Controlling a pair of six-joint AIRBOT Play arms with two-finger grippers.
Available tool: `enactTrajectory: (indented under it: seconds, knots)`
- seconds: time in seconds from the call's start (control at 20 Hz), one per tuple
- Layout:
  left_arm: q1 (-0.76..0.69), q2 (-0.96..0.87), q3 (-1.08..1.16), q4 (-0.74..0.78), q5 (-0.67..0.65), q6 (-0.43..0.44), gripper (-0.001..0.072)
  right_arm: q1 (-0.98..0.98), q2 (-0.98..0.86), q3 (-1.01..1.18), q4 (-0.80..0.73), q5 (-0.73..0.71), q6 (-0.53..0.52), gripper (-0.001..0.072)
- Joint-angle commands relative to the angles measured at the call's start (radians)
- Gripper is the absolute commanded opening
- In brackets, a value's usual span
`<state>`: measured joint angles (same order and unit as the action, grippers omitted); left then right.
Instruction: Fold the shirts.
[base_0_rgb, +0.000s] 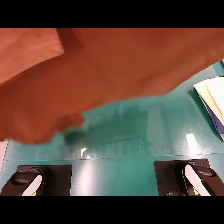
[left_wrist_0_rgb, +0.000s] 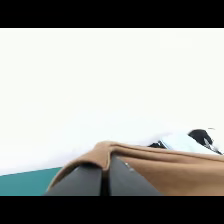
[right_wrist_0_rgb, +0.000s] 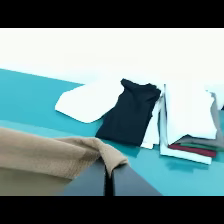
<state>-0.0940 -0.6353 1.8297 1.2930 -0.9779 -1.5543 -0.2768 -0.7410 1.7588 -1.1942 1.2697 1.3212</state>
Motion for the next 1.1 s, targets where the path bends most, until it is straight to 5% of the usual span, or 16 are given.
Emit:
enactTrajectory:
  seconds: [0.0,0.4,0.7,0.9,1.05]
  knots:
    - [0.001,-0.055,0.046,0.055,-0.058,-0.024,0.0024,0.001,-0.104,0.154,-0.036,0.154,0.027,0.0015]
    - [0.001,-0.610,0.046,0.050,-0.464,0.012,0.0026,0.061,-0.512,0.174,-0.038,0.298,0.041,0.0015]
    - [0.001,-1.028,0.046,0.051,-0.345,0.018,0.0026,0.115,-0.817,-0.059,-0.037,0.182,0.041,0.0015]
    - [0.001,-1.117,0.046,0.052,-0.201,0.018,0.0026,0.116,-0.932,-0.067,-0.035,0.061,0.043,0.0015]
    - [0.002,-1.108,0.056,0.055,-0.232,0.024,0.0026,0.117,-0.946,0.005,-0.037,0.073,0.040,0.0015]
